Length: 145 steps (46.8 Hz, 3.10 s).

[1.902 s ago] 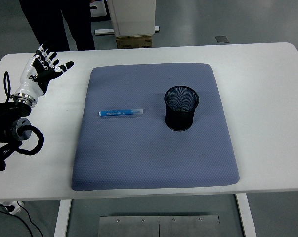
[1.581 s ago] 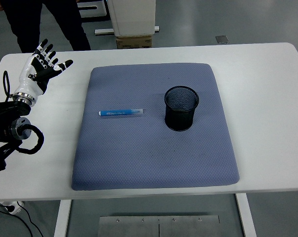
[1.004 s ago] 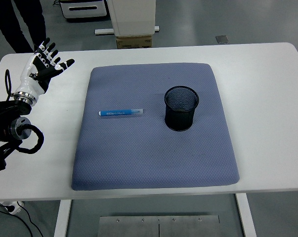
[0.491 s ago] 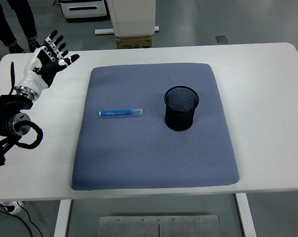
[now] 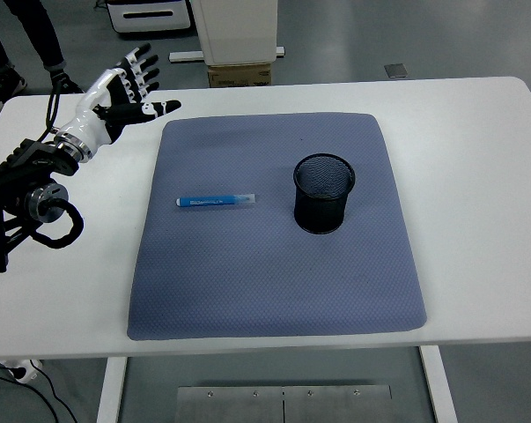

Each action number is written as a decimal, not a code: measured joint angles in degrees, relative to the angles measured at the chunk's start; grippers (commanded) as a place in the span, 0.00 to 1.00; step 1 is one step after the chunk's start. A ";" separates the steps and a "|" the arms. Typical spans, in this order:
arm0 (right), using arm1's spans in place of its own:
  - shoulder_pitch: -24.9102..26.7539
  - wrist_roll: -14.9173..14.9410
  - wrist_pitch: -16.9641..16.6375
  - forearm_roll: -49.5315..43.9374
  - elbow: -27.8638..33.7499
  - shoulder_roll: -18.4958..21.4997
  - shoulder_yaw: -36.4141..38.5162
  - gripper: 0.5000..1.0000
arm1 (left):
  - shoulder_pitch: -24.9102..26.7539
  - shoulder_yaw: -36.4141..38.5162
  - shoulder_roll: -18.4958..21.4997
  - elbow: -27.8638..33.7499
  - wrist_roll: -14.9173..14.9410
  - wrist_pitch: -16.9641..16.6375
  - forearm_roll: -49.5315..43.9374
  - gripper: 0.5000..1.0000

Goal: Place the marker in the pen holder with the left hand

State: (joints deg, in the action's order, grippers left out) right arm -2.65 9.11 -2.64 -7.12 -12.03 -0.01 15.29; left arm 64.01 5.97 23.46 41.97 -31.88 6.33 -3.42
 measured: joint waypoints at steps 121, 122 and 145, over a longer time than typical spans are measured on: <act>0.03 0.02 0.00 0.01 0.00 0.01 0.01 1.00 | 28.16 39.09 -14.82 9.51 22.19 8.81 29.70 1.00; 0.01 0.03 0.00 0.00 0.00 0.00 0.00 1.00 | 28.16 39.09 -14.91 9.52 22.35 8.81 30.03 1.00; 0.01 0.03 0.00 0.00 -0.01 0.01 0.01 1.00 | 28.14 39.28 -15.11 9.35 23.09 8.85 34.70 0.50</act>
State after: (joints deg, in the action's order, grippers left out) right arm -2.64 9.14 -2.64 -7.11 -12.04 0.00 15.29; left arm 92.15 45.26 8.35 51.32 -8.79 15.18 31.28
